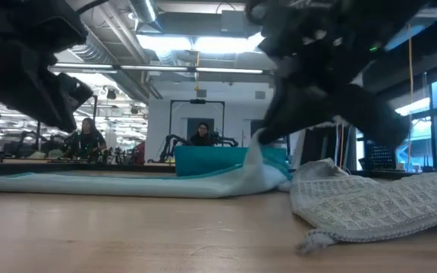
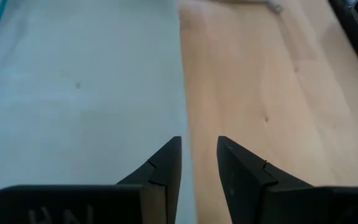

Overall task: Fold microfiber towels
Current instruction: Fold the light blue towel

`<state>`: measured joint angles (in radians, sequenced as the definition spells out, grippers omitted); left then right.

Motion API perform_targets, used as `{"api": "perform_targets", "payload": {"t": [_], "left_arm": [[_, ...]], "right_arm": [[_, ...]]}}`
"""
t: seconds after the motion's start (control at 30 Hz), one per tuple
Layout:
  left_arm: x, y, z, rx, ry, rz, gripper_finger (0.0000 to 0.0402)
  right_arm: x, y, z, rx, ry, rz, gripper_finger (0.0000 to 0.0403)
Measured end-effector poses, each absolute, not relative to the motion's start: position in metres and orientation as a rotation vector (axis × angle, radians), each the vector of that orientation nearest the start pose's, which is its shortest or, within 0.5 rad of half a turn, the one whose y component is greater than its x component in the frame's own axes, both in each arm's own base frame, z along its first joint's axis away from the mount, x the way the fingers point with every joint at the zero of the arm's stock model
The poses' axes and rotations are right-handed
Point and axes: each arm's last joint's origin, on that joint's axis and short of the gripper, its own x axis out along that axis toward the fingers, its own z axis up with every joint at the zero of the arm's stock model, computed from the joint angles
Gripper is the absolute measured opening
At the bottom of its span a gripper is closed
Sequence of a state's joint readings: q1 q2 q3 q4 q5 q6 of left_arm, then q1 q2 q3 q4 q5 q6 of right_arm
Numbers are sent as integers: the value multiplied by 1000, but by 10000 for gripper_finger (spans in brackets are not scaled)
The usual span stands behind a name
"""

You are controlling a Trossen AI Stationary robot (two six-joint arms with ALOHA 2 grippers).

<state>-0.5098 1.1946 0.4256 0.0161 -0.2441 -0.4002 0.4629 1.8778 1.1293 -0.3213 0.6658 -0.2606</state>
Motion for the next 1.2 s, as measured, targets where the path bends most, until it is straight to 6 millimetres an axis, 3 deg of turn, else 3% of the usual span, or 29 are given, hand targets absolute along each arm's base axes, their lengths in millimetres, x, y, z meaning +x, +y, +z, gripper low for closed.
{"api": "perform_targets", "payload": {"t": [0.27,0.63,1.0,1.2], "left_arm": [[195,-101,171,-80,669,-78,95],[196,-100,173,-53,649,-41,95],[173,-95,206,-130,547,-83,95],[160,-96,222,-204,473,-133,95]], "right_arm": [[361,119,161,-778,826,18,18],[383,103,175,-714,623,138,11],[412,86,152,-740,527,145,33],[438,85,158,-718,473,172,34]]}}
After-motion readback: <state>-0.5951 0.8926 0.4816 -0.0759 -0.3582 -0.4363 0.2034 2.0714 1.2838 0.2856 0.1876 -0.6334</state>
